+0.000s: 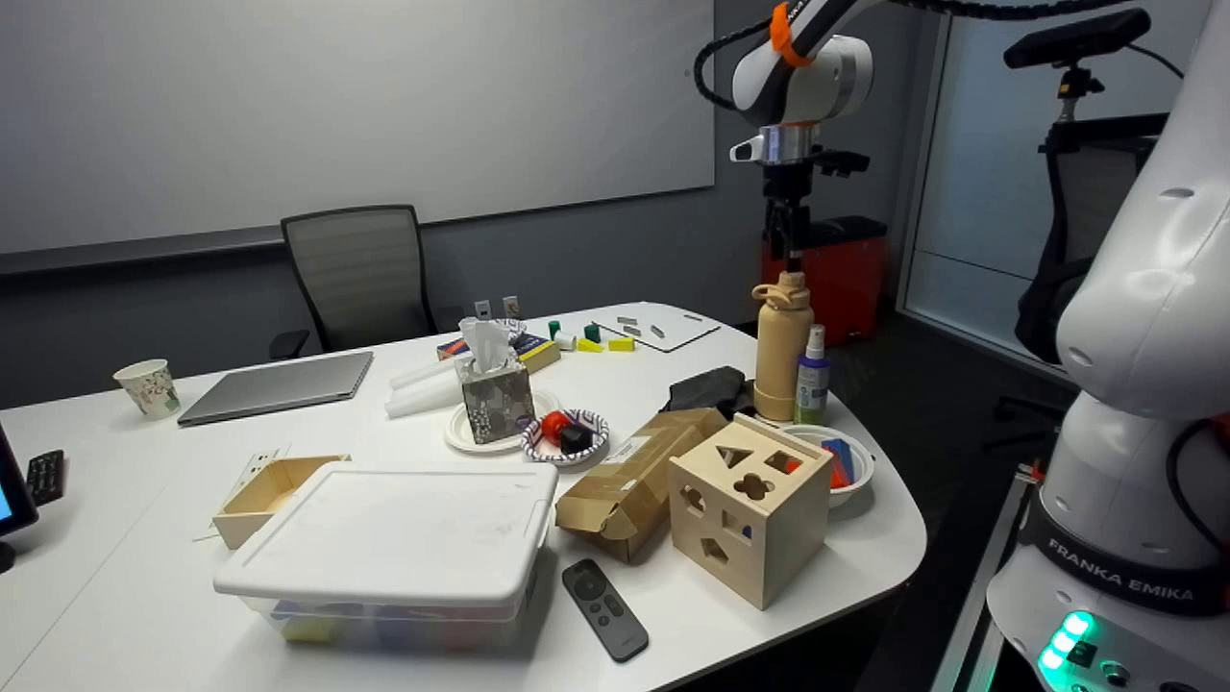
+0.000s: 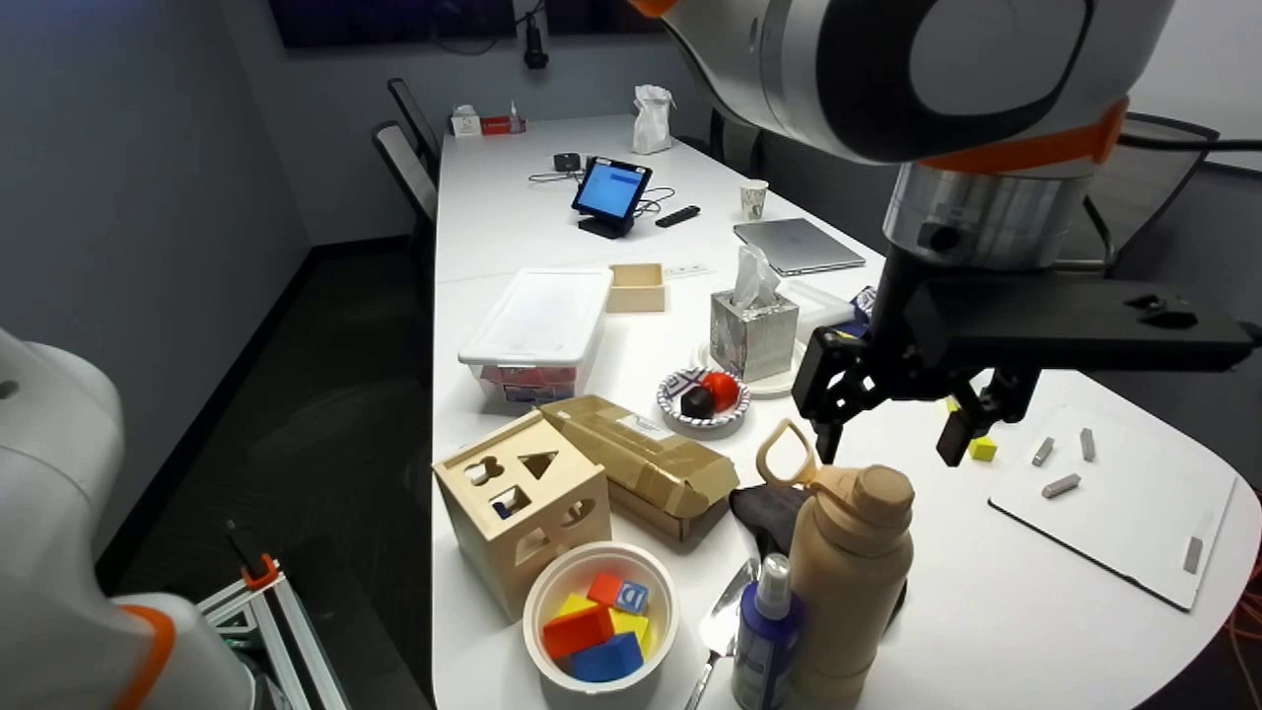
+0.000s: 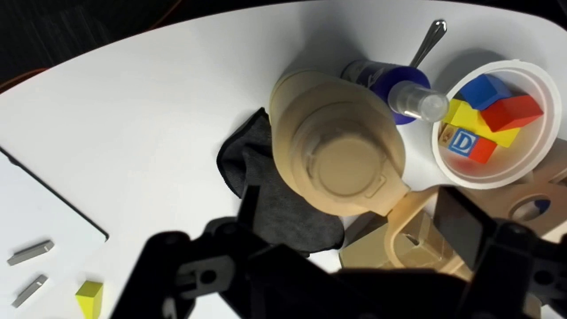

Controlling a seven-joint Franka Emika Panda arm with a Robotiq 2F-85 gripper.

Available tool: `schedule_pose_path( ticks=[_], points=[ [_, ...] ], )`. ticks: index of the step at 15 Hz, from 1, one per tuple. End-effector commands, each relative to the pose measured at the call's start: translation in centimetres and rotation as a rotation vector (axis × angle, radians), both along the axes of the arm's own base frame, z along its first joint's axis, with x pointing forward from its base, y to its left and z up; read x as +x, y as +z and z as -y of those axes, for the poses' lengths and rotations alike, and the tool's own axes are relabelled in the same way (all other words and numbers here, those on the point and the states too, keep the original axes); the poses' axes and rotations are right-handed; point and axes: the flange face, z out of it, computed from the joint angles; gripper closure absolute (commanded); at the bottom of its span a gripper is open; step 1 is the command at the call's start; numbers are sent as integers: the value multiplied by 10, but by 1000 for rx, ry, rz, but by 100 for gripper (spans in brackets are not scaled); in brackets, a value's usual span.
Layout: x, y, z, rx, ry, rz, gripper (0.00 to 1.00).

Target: Twist the bottle to the left

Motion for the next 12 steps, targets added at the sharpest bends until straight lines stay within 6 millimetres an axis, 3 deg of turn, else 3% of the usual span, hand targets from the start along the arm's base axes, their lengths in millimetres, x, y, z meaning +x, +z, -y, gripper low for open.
schedule_pose_path(
  ticks=[1, 7, 12],
  points=[
    [-2, 30, -2, 19, -145, 50, 0],
    [2, 60, -18, -5, -477, 107, 0],
    [10, 66, -33, -2, -736, 113, 0]
  ],
)
